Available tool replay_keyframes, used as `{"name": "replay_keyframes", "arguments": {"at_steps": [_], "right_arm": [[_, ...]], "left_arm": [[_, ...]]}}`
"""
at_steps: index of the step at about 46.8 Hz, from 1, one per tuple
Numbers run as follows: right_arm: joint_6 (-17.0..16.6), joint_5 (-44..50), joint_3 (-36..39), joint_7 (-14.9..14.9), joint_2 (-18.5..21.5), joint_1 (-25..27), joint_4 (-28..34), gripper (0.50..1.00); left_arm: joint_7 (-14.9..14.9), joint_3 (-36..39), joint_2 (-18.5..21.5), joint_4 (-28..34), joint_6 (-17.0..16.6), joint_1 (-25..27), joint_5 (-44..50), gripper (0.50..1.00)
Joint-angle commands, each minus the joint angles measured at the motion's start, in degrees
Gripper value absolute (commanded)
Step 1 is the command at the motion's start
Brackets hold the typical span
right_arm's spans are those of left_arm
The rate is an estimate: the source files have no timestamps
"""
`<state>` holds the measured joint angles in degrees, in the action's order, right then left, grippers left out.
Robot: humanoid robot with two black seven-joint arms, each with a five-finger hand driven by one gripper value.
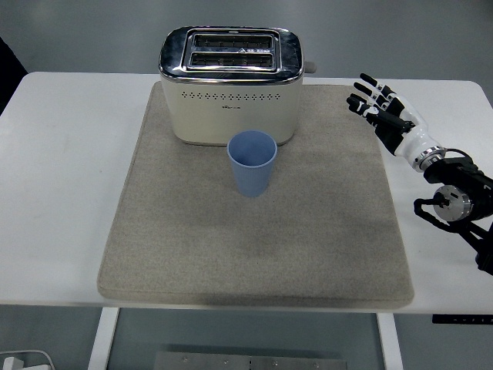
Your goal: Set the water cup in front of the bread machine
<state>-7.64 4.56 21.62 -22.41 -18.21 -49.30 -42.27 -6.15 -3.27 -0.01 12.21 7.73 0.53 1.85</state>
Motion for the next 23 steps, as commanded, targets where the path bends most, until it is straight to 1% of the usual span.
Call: {"name": "replay_keyframes", "arguments": {"at_steps": [1,23], "right_arm": [[-0.01,0.01,0.0,0.0,0.02,-0.01,0.0,0.907],[-0.01,0.01,0.0,0.0,-0.07,-0.01,0.17,0.907]], "left_arm": [[0.0,-0.07,0.01,-0.08,0.0,0.0,0.0,1.0],[0.0,0.02,0.01,-0.08,0.0,0.0,0.0,1.0]]}}
